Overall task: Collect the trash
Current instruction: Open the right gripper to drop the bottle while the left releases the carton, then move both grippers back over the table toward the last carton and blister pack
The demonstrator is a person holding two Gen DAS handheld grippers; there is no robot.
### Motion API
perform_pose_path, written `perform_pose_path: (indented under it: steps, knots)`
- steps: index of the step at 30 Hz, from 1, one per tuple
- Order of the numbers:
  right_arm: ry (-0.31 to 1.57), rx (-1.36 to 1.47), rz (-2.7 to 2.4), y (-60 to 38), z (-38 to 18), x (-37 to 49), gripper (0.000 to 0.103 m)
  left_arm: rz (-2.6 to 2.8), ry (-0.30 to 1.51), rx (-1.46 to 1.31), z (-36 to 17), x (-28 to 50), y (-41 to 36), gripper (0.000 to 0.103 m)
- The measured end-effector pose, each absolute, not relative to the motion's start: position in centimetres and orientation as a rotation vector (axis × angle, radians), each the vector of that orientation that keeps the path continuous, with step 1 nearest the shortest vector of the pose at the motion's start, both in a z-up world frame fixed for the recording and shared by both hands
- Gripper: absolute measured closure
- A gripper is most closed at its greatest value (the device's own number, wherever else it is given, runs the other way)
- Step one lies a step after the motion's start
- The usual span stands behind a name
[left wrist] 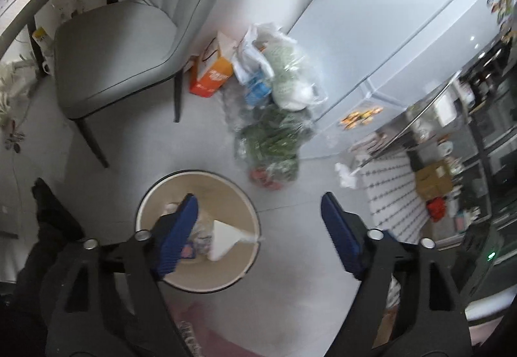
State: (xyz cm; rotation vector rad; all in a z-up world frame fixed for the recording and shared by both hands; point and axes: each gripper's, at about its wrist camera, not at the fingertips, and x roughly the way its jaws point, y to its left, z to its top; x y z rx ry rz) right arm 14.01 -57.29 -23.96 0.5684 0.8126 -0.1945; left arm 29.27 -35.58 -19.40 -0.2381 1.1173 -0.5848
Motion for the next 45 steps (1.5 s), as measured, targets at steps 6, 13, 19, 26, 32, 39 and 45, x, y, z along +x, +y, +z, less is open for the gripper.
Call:
perform_pose_path:
  steps: [6,13,19,26,32,39,45]
  knots:
    - [0.796,0.570,-0.172,-56.4,-22.4,13.9,0.026,-0.630,1.051,-0.306,-16.4,29.1,-33.3,0.006]
    - [0.768,0.562,-0.099,-53.4,-20.2,14.5,0.025,-0.556,0.963,-0.263,-12.6,28.2,-28.7,0.006]
    - [0.753,0.509,-0.037,-49.8,-17.8,15.0,0.014,-0.465,0.900,-0.270,-10.0,27.0,-24.3,0.006]
    - [0.719,0.432,0.062,-43.8,-14.3,15.6,0.008,-0.409,0.827,-0.281,-7.8,24.7,-19.5,0.006]
    - [0.723,0.380,0.144,-38.5,-12.5,16.3,0.008,-0.316,0.788,-0.299,-7.2,22.3,-14.4,0.006]
    - [0.733,0.319,0.222,-32.2,-11.1,16.6,0.008,-0.257,0.757,-0.323,-6.6,19.8,-8.5,0.006]
    - [0.729,0.276,0.292,-27.9,-10.2,16.1,0.008,-0.190,0.721,-0.343,-6.6,17.0,-3.7,0.007]
